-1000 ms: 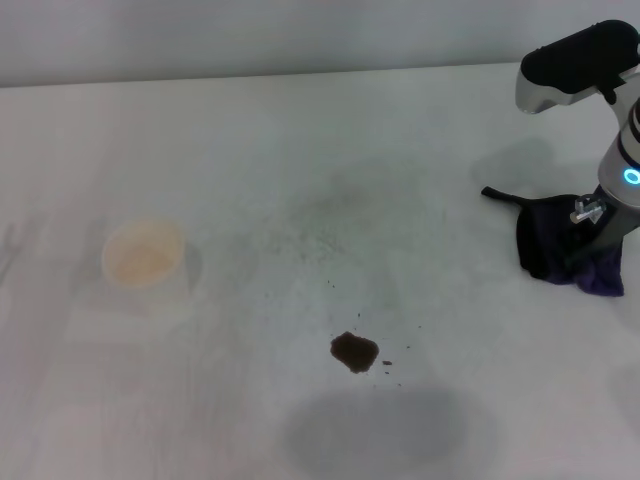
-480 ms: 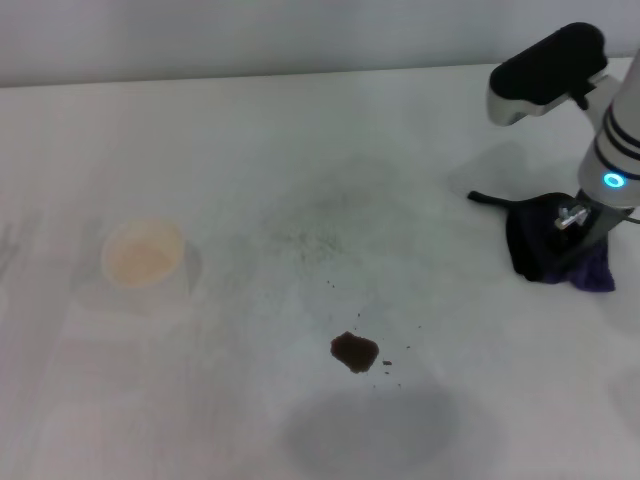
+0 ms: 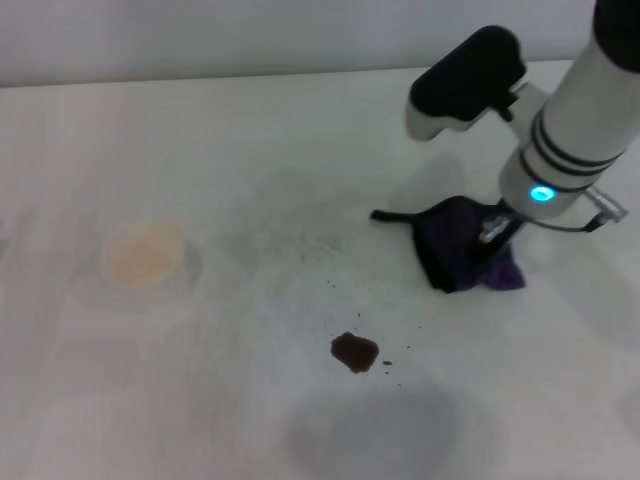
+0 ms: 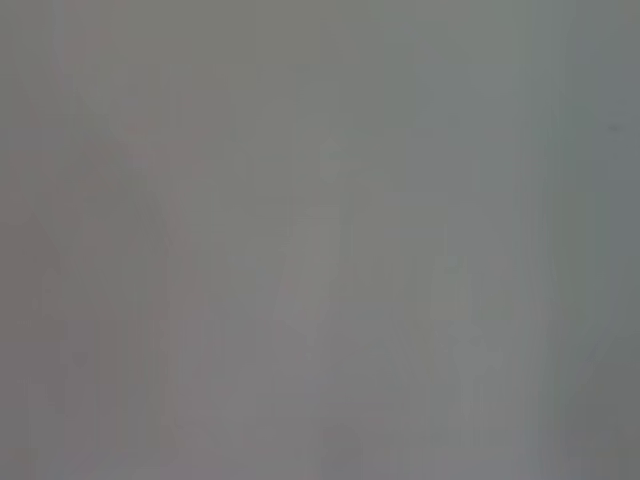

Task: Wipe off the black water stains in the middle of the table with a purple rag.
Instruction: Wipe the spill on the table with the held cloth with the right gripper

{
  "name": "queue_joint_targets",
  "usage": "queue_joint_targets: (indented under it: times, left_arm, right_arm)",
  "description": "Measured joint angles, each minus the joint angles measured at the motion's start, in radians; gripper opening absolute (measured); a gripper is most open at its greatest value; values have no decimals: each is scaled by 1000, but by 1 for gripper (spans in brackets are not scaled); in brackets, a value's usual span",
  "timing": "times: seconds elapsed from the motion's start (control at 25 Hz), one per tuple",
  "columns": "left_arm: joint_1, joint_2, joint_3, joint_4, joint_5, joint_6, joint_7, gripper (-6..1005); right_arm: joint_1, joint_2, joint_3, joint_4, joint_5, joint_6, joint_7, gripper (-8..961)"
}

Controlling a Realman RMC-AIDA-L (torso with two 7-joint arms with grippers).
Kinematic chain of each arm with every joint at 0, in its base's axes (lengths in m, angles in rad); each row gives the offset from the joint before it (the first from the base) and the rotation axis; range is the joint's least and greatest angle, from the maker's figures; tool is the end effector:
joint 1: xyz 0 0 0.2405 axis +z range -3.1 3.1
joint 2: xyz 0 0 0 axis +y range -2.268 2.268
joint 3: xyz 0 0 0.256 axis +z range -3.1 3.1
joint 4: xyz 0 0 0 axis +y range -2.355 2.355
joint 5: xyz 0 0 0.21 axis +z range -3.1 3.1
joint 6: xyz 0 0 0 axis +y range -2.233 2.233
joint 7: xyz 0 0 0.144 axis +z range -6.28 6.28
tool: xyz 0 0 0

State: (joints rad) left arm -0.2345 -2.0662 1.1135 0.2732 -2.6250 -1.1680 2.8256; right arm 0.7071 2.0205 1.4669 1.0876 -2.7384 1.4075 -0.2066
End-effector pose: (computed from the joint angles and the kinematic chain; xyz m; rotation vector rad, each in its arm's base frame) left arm -0.3774 0.2885 0.0310 -1.6315 -0.4750 -0.5794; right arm 0.2149 0.3670 -0.0318 -2.2851 1.0658 -0.8171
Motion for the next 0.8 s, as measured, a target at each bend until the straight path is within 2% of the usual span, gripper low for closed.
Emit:
queue_joint_targets:
  times: [0.36,0.8]
  left_arm:
    - [-3,0,0,7,-1,1,0,862]
    - [-17,-6,0,-2,-2,1,0,861]
  right_arm:
    - [-8,2,-223,48,157,-92,-1,98]
    - [-1,6,-416,151,316,-101,-29,94]
